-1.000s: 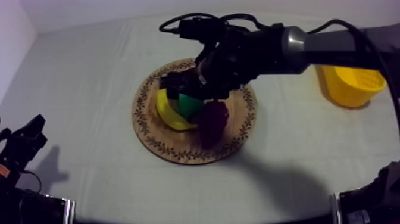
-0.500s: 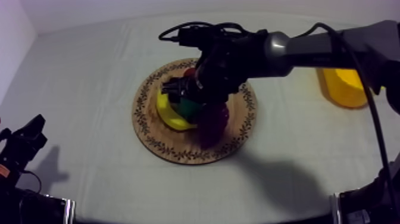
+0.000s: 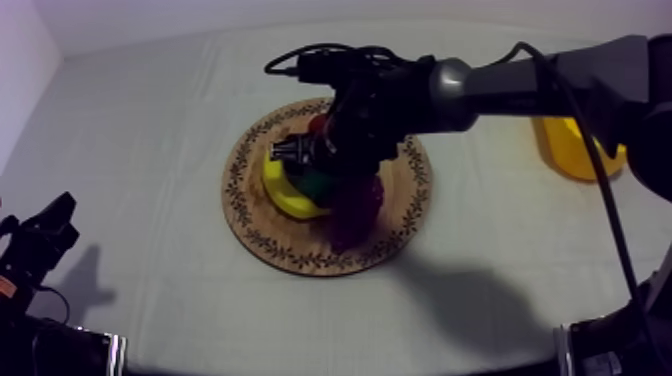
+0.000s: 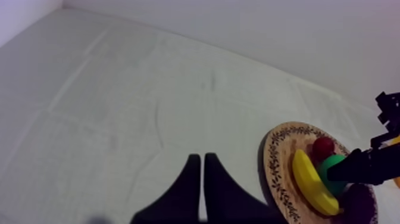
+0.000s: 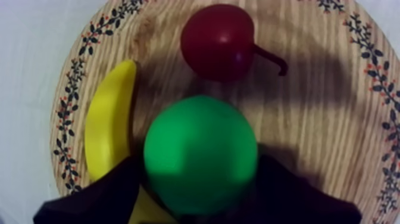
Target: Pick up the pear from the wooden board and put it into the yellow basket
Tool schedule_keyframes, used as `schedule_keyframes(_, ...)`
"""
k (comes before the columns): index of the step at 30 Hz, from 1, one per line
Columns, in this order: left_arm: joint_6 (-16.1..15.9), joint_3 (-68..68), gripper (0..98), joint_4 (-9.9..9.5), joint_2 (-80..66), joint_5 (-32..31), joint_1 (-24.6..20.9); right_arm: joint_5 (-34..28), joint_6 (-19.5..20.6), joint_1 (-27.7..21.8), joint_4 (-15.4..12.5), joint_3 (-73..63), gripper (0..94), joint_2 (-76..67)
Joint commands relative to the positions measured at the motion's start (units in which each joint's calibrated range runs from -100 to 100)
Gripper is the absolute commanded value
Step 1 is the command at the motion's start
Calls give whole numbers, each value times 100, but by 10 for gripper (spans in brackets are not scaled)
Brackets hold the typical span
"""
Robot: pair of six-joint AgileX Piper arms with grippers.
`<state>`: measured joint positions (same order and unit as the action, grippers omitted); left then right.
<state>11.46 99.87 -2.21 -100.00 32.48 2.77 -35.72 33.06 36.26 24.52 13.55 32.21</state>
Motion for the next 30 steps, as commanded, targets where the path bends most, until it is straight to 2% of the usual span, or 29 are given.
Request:
schedule_keyframes(1, 1, 2, 1, -2, 0, 1, 1, -12, 9, -12, 8, -24, 526, 10)
schedule_keyframes(13, 0, 2, 1, -2, 0, 1, 1, 10, 26, -27, -10, -117, 396, -32)
schedule_keyframes(18, -1, 2, 1, -2, 0, 1, 1, 42, 17, -65, -10, -94, 381, -224)
schedule_keyframes(25, -1, 2, 1, -2, 0, 1, 1, 200, 83, -229, 197, 210, 381, -938)
schedule_keyframes(30, -1, 2, 1, -2, 0, 1, 1, 232, 70, -529, 324, 390, 379, -1729)
